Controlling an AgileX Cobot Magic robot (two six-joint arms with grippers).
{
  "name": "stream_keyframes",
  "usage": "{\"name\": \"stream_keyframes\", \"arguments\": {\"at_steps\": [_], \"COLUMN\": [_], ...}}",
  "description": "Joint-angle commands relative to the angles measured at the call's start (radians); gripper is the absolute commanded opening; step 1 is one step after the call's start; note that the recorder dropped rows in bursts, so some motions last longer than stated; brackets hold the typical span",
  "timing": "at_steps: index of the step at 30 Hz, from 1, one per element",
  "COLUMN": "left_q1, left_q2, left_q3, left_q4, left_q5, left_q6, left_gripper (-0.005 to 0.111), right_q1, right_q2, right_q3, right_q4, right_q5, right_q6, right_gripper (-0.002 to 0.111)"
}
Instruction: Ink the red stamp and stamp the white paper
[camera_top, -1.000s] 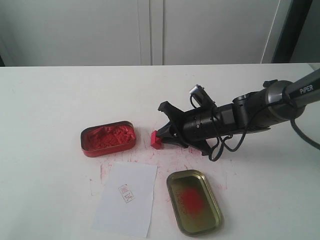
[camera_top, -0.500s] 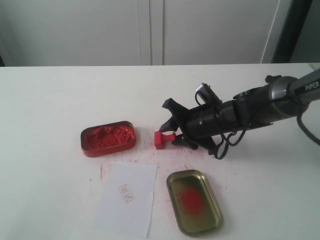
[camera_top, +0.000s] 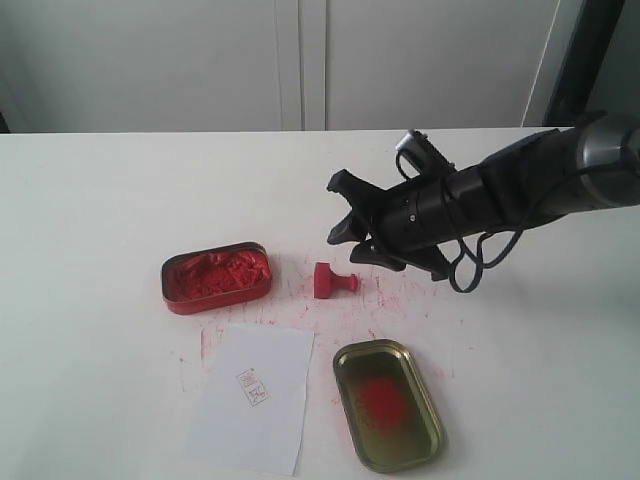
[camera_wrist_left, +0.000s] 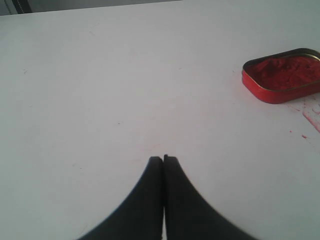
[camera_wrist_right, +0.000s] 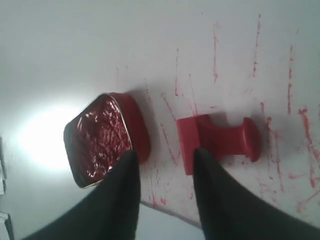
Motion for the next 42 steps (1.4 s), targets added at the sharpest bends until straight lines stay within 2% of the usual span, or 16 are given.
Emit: {"name": "stream_keyframes", "arguments": {"at_steps": [1, 7, 17, 31, 42], "left_q1": [0.001, 0.001, 0.001, 0.001, 0.001], "left_q2": [-0.004, -0.004, -0.004, -0.004, -0.004], "left_q3": [0.004, 0.004, 0.004, 0.004, 0.004], "left_q4": [0.0, 0.0, 0.0, 0.0, 0.0], "left_q5": [-0.003, -0.003, -0.003, -0.003, -0.003], "left_q6": [-0.002, -0.002, -0.002, -0.002, -0.002], "left_gripper": [0.0, 0.0, 0.0, 0.0, 0.0], "right_q1": [-0.005, -0.005, -0.005, -0.005, -0.005], "right_q2": [-0.041, -0.084, -0.165, -0.341, -0.472], "right_q3": [0.004, 0.004, 0.004, 0.004, 0.004], "right_q4": [-0.09, -0.166, -0.243, -0.758, -0.964], "right_q5": [0.055, 0.132, 0.222, 0.337, 0.46], "right_q6": [0.001, 0.001, 0.022, 0.362, 0.492], "right_gripper": [0.021, 0.0, 0.0, 0.0, 0.0]}}
